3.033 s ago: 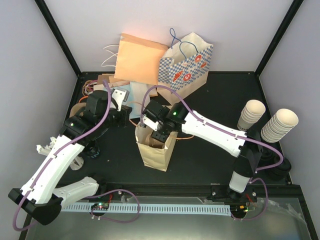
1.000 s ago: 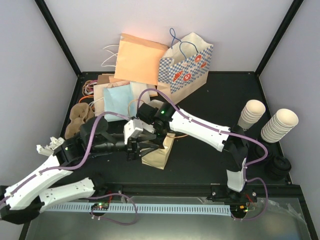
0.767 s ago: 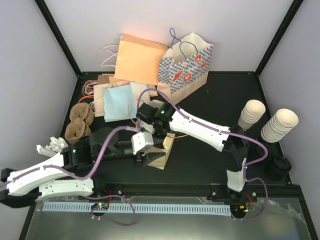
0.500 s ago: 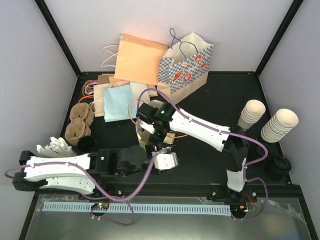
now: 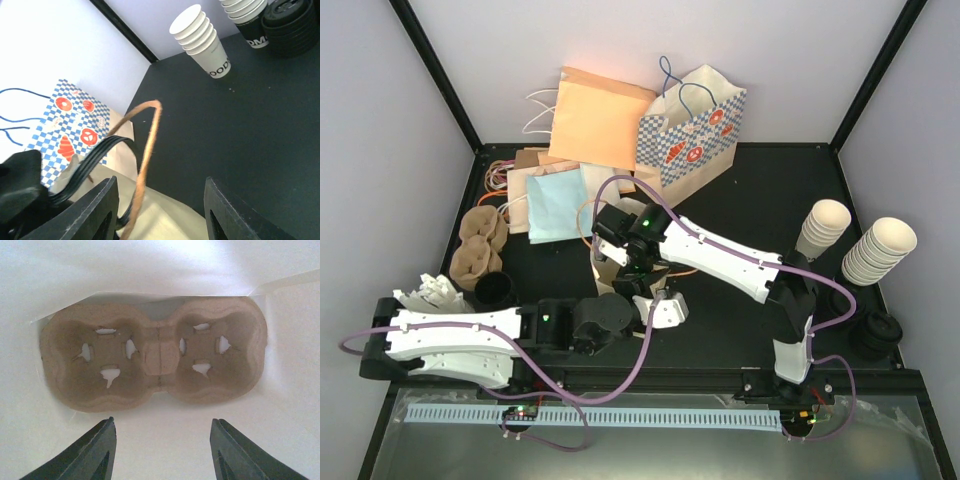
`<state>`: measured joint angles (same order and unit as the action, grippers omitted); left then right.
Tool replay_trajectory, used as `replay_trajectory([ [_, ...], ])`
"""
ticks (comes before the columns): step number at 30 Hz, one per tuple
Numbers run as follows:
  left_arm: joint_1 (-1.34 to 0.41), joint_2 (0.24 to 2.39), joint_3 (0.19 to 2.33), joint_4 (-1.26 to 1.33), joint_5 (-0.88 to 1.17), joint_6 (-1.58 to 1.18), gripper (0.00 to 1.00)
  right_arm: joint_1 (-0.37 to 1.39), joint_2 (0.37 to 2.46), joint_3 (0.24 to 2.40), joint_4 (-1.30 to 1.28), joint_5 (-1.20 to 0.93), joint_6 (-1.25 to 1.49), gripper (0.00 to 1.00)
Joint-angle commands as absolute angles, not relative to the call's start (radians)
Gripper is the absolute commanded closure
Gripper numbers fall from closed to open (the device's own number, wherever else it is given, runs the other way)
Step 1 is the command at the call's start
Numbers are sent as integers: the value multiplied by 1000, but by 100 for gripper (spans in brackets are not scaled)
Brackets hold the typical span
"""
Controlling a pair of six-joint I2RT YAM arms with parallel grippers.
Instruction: Pack the takeout coffee
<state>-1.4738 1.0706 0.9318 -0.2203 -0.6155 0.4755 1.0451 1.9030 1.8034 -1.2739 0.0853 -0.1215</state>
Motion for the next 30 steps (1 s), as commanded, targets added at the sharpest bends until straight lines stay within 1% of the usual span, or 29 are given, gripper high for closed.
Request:
replay_trajectory([
  [1, -1464, 1043, 949, -175, -666, 490, 52, 1049, 1890, 1827, -1267, 74, -123, 45],
  [12, -1426, 1109, 973, -211, -651, 467, 65, 1049, 1893, 1837, -1271, 74, -127, 45],
  [14, -1425, 1118, 979, -218, -657, 465, 74, 1049, 1891, 1838, -1270, 70, -127, 45],
  [17, -1424, 1123, 986, -221, -657, 467, 94, 1048, 1893, 1838, -1270, 72, -128, 45],
  [18, -1424, 1124, 986, -221, -655, 469, 98, 1049, 1893, 1836, -1269, 72, -130, 45],
  [21, -1425, 1126, 996, -225, -641, 471, 98, 1049, 1893, 1835, -1269, 73, -132, 45],
  [30, -1426, 1131, 1018, -175, -493, 448, 99, 1049, 1904, 1848, -1267, 69, -136, 45],
])
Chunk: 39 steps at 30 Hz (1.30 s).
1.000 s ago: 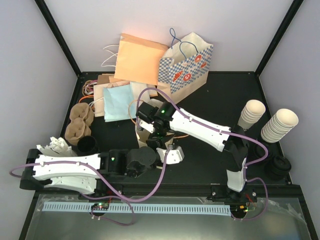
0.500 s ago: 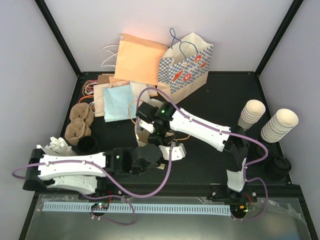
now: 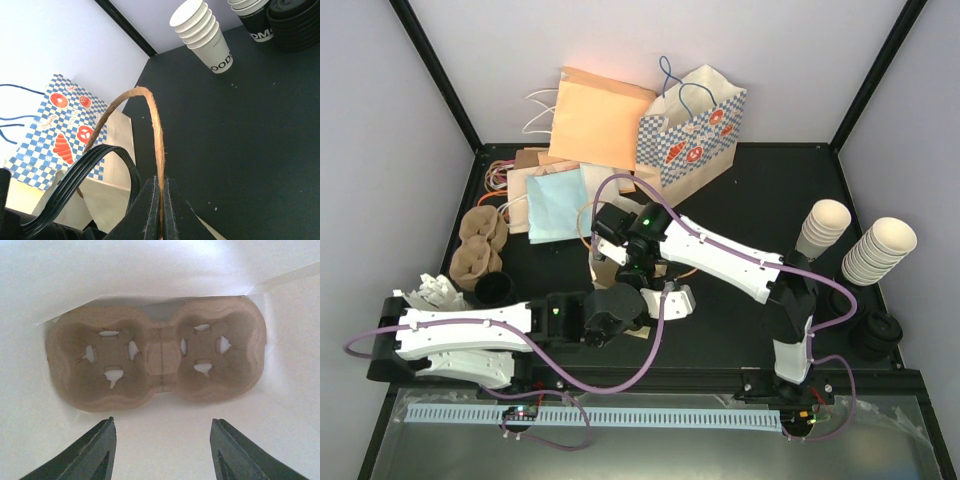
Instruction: Pack the takeout coffee
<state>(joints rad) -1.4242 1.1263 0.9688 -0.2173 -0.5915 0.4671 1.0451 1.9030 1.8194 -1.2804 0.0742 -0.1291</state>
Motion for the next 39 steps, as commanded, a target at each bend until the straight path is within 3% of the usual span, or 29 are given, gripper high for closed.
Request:
replay_trajectory([
  [1, -1427, 1135, 1017, -168, -478, 447, 99, 1048, 1904, 1848, -1266, 68, -137, 45],
  [18, -1451, 1188, 1022, -130, -373, 466, 99, 1048, 1922, 1869, -1270, 62, -135, 45],
  [33, -1456, 1127, 1021, -177, -449, 408, 98, 1048, 1894, 1782, -1226, 48, -121, 45],
  [35, -1457, 1111, 1016, -183, -432, 397, 92, 1048, 1895, 1764, -1221, 53, -115, 45],
  [39, -1461, 1065, 999, -217, -335, 389, 67, 1047, 1890, 1748, -1211, 50, -112, 45],
])
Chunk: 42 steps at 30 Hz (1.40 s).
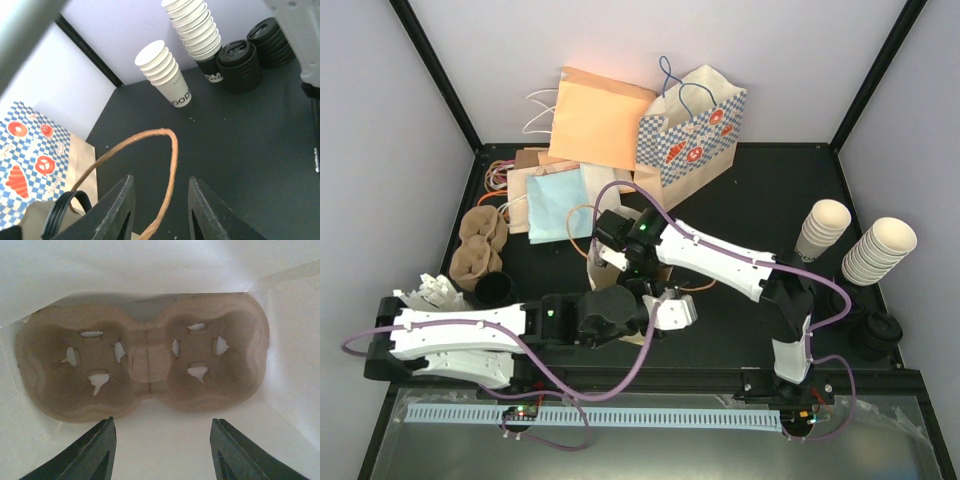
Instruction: Pack the takeout coffee
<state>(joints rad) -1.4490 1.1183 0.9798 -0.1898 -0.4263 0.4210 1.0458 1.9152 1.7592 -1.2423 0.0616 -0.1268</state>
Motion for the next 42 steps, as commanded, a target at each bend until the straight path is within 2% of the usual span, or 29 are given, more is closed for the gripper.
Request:
replay_trajectory([
  [1, -1464, 1051, 992, -235, -306, 390, 62, 1046, 1886, 1750, -1210, 49, -113, 45],
  [4, -1469, 992, 952, -279, -245, 408, 51, 1046, 1875, 1753, -1205, 49, -114, 45],
  [11, -1471, 809, 931, -405, -221, 340, 35, 1046, 1866, 1746, -1197, 48, -122, 45],
  [18, -1470, 670, 935, -437, -369, 204, 40, 1045, 1871, 1754, -1192, 43, -121, 45],
  [25, -1385, 624, 1001, -477, -662, 10, 49, 1045, 1869, 1737, -1192, 48, -119, 45],
  [31, -1153, 679, 1096, -657, -599, -152, 46, 1044, 1862, 1707, -1172, 49, -118, 45],
  [37, -1017, 677, 1135, -725, -537, -206, 39, 1045, 1854, 1674, -1148, 58, -119, 45],
  [42, -864, 722, 1153, -766, -341, -225, 37, 1044, 1844, 1634, -1108, 50, -117, 45],
])
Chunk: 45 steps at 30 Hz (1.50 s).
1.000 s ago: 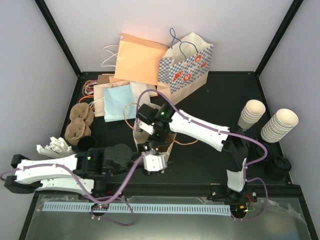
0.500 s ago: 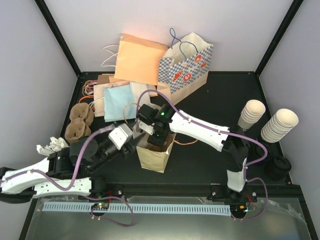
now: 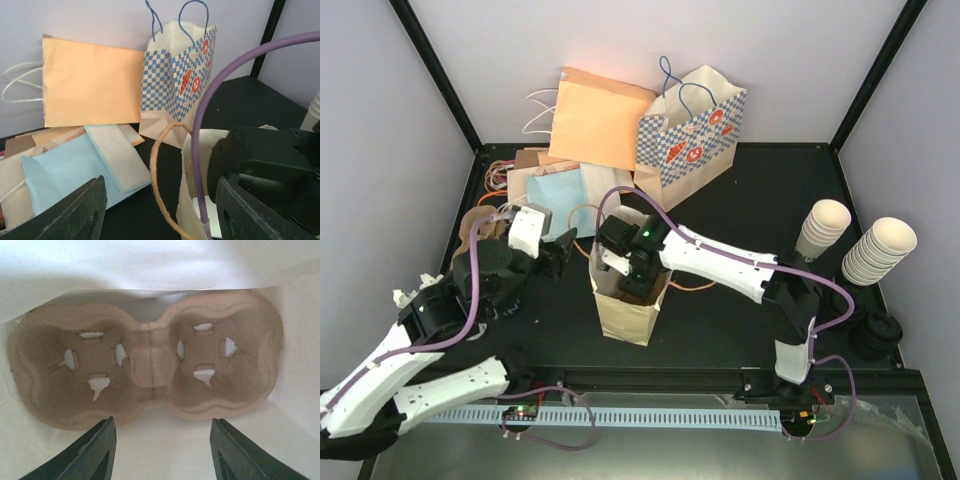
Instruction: Pack the takeout coffee
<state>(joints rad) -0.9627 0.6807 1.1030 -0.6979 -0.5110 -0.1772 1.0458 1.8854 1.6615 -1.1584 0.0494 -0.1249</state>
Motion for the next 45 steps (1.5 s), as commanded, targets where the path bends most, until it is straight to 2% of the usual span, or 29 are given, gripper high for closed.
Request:
replay_trajectory([
  [1, -825, 735, 1156, -771, -281, -230, 37, 1045, 1844, 1626, -1102, 52, -117, 45],
  [4, -744, 758, 1156, -771, -153, -242, 38, 1045, 1845, 1600, -1078, 53, -114, 44],
  [10, -694, 767, 1141, -756, -88, -235, 41, 1044, 1848, 1542, -1012, 42, -113, 45],
  [12, -682, 764, 1128, -739, -70, -235, 48, 1044, 1850, 1526, -993, 41, -114, 44],
  [16, -667, 742, 1097, -684, -47, -234, 70, 1044, 1866, 1499, -968, 38, -111, 45],
  [19, -663, 742, 1088, -665, -40, -232, 83, 1045, 1871, 1473, -943, 41, -108, 44],
  [22, -660, 752, 1082, -658, -34, -229, 88, 1045, 1871, 1452, -918, 44, -109, 45],
  [28, -653, 755, 1071, -646, -31, -229, 92, 1044, 1893, 1437, -900, 49, -110, 44],
  [30, -651, 753, 1070, -647, -35, -228, 92, 1045, 1901, 1431, -893, 51, -110, 44],
  [32, -650, 753, 1072, -654, -45, -230, 86, 1045, 1906, 1422, -878, 47, -111, 45],
  [35, -645, 750, 1074, -660, -55, -234, 59, 1045, 1916, 1415, -861, 43, -113, 44],
  [37, -639, 751, 1075, -665, -52, -237, 48, 1044, 1924, 1411, -851, 42, -112, 45],
  [45, -602, 767, 1082, -648, 54, -259, 40, 1045, 1946, 1391, -813, 44, -113, 45],
])
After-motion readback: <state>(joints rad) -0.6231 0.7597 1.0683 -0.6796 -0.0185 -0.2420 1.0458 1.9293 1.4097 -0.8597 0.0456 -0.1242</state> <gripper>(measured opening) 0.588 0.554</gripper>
